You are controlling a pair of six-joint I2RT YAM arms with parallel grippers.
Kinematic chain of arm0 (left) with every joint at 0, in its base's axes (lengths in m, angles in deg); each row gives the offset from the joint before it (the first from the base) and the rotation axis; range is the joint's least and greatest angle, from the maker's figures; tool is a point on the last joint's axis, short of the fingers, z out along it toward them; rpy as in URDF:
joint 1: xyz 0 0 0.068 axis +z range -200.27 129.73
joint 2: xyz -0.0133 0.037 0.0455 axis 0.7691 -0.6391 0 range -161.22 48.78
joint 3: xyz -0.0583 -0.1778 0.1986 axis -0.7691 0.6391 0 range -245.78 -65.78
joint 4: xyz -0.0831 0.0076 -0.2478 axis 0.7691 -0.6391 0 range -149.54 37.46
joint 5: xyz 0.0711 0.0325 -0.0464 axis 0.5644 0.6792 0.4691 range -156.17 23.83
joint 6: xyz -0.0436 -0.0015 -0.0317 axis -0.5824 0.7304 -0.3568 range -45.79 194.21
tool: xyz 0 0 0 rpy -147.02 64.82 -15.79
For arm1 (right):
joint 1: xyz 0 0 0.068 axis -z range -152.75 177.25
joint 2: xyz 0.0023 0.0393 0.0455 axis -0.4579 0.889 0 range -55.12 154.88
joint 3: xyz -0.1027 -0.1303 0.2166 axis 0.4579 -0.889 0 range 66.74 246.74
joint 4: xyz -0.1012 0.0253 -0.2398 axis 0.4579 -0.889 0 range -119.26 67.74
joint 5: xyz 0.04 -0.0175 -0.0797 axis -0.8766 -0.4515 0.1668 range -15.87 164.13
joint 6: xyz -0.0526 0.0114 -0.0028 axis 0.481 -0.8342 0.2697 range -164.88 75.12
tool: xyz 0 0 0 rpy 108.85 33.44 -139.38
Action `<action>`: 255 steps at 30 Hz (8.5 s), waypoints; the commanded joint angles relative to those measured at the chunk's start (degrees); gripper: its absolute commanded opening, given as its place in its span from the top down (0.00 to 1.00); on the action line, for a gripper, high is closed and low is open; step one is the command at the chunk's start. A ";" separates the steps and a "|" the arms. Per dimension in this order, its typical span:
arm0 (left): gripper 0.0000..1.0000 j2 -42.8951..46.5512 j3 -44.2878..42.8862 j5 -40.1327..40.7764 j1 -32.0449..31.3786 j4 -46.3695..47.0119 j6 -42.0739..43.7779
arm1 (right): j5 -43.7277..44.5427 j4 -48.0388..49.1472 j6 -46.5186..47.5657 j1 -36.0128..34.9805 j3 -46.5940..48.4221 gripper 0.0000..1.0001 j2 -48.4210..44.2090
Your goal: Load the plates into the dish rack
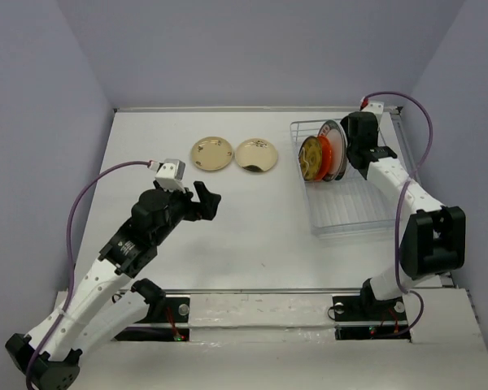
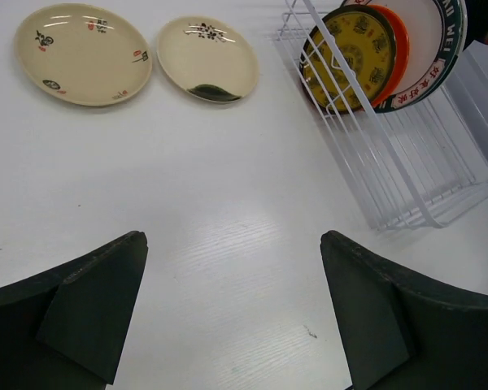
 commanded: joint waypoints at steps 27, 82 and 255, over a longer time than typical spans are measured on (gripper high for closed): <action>0.01 -6.17 -3.76 0.65 0.26 3.89 -0.74 | 1.24 0.02 -2.94 0.67 -2.41 0.93 -0.62; 0.52 -73.23 -20.55 -0.49 25.93 33.76 -35.80 | -48.24 -2.89 -13.84 3.57 -12.68 0.41 -45.79; 0.94 -86.42 -34.18 -7.35 11.60 35.61 -33.26 | -40.59 20.33 -26.33 5.50 -37.74 0.45 -50.00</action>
